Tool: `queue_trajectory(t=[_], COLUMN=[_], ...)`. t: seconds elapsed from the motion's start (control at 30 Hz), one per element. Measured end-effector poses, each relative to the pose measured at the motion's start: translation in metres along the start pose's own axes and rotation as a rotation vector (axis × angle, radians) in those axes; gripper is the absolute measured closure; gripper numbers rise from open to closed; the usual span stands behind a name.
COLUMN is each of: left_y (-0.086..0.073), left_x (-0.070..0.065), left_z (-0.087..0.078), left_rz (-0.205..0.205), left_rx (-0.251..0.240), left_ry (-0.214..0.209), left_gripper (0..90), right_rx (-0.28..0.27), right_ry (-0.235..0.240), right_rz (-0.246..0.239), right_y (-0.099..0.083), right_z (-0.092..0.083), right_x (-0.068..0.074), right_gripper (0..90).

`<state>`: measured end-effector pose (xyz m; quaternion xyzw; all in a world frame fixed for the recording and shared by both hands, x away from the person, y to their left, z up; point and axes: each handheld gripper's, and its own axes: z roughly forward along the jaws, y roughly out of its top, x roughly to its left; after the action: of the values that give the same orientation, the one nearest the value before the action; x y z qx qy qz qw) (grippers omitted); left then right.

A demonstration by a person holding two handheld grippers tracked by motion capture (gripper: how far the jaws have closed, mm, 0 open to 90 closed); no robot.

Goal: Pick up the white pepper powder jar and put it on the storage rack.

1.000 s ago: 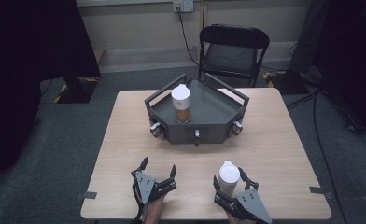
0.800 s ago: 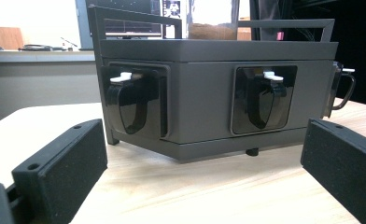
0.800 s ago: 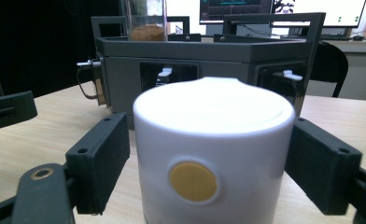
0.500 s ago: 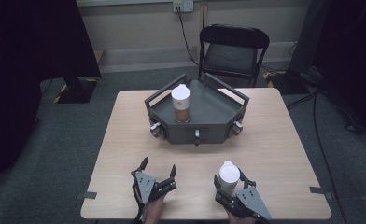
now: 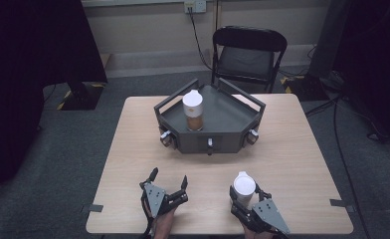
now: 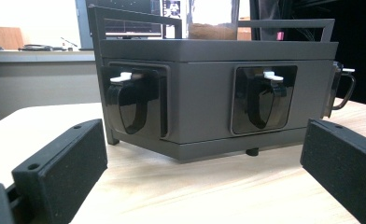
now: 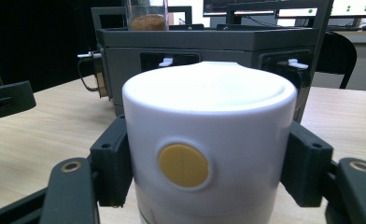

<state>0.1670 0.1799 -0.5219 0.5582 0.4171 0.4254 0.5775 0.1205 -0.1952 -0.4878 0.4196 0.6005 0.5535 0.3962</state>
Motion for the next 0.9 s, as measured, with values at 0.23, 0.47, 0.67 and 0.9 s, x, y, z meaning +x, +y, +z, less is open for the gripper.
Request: queue_trajectory(t=[0.23, 0.47, 0.67, 0.9], left_y=[0.0, 0.0, 0.0, 0.0], left_x=[0.0, 0.0, 0.0, 0.0], left_z=[0.0, 0.0, 0.0, 0.0], left_rz=[0.0, 0.0, 0.0, 0.0], left_rx=[0.0, 0.0, 0.0, 0.0], left_ry=[0.0, 0.0, 0.0, 0.0], left_gripper=[0.2, 0.2, 0.2, 0.2], right_rx=[0.004, 0.009, 0.014, 0.019], right_ry=[0.001, 0.0, -0.004, -0.009], right_rz=[-0.002, -0.018, -0.019, -0.014], right_y=[0.001, 0.0028, 0.0039, 0.0058], right_z=[-0.0001, 0.0004, -0.0005, -0.0013], right_x=[-0.0002, 0.0005, 0.0005, -0.0003], right_gripper=[29.9, 30.0, 30.0, 30.1])
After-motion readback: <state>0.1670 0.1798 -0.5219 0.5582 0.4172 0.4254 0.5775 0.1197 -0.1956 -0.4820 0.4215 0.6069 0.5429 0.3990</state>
